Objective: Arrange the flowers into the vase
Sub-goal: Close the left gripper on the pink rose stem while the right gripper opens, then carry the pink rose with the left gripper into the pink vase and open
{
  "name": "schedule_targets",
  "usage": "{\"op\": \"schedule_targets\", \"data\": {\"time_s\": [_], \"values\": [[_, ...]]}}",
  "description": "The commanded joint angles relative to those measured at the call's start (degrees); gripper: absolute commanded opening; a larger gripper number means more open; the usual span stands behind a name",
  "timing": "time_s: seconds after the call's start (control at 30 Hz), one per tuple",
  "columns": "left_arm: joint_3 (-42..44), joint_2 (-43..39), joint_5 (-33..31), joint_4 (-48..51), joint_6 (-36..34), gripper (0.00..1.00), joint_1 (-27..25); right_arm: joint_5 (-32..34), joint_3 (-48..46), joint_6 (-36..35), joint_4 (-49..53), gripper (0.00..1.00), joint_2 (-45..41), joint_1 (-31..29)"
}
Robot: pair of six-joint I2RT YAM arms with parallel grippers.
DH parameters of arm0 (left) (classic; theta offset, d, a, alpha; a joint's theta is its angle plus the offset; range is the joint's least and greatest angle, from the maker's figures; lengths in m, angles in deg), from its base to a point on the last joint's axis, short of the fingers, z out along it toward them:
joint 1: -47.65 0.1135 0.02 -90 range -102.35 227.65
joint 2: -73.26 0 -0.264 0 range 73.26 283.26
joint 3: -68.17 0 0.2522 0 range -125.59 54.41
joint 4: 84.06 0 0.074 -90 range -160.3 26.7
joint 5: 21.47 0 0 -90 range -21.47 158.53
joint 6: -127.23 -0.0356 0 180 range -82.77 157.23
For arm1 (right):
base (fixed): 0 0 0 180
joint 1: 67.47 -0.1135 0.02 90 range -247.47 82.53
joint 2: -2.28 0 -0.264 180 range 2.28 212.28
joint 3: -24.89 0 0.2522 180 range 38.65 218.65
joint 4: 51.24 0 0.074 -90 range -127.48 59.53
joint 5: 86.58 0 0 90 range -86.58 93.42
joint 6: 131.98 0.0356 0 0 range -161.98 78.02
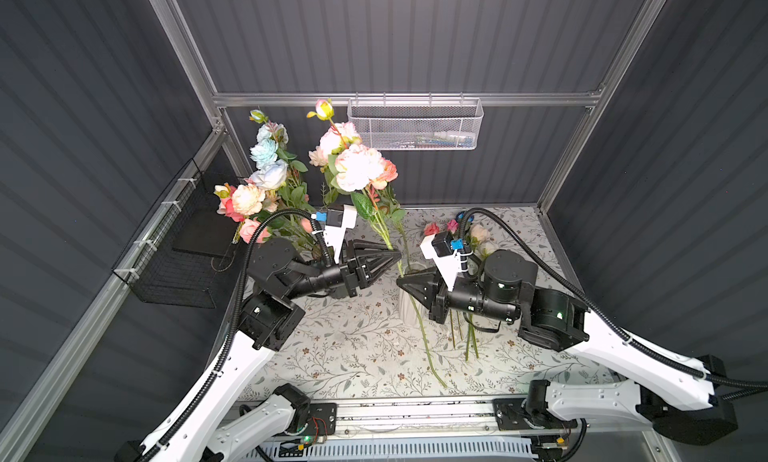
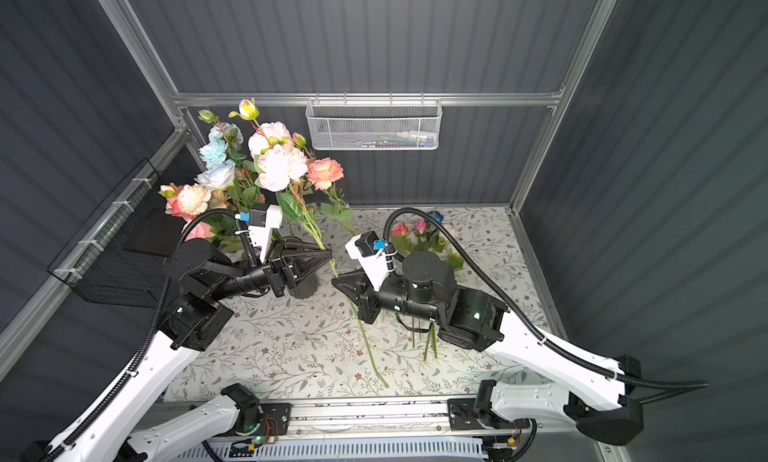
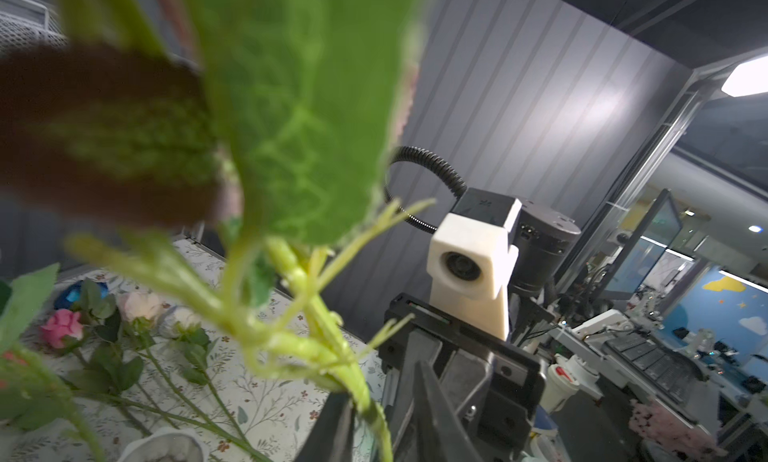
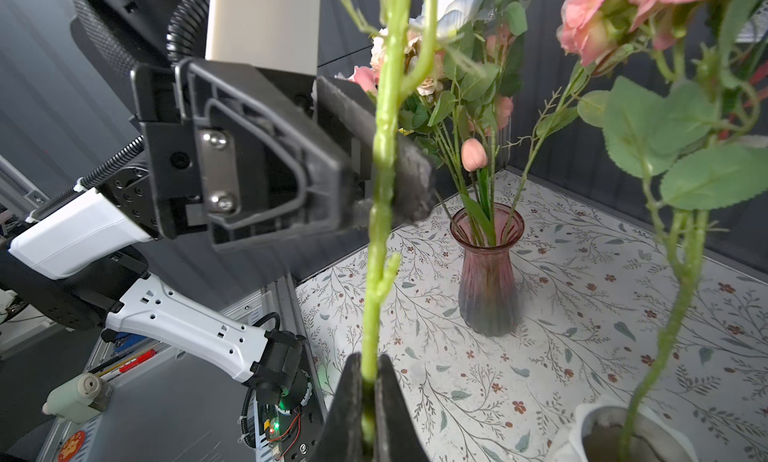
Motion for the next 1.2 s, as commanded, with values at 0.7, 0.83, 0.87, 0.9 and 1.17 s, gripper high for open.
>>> {"op": "schedule_targets", "data": {"time_s": [0.7,0.83,0.87,0.9,1.17], "values": [[-38.86,18.33,-13.89,15.39,-26.04,0.00,-0.35,15.16,-4.42,-3.44,4.46,0.65,-18.73,-0.11],[-41.19,20.64,-14.87,18.88,-27.82,0.00,-0.34,16.38,-5.20,-3.45,5.08,0.65,-20.27,-0.08],[-40.09,20.32,-14.99,18.50,-27.86,0.00,-0.35,16.48,-5.49,-3.52,5.06,0.65,-20.52,-0.10],[-38.89,20.02,-14.98,18.03,-27.79,0.00,-0.35,16.76,-5.75,-3.58,5.07,0.65,-20.84,-0.09],[-29.90,19.48,-15.14,15.38,-25.68,0.00,-0.35,18.55,-6.67,-4.02,5.06,0.65,-20.94,-0.10]]}}
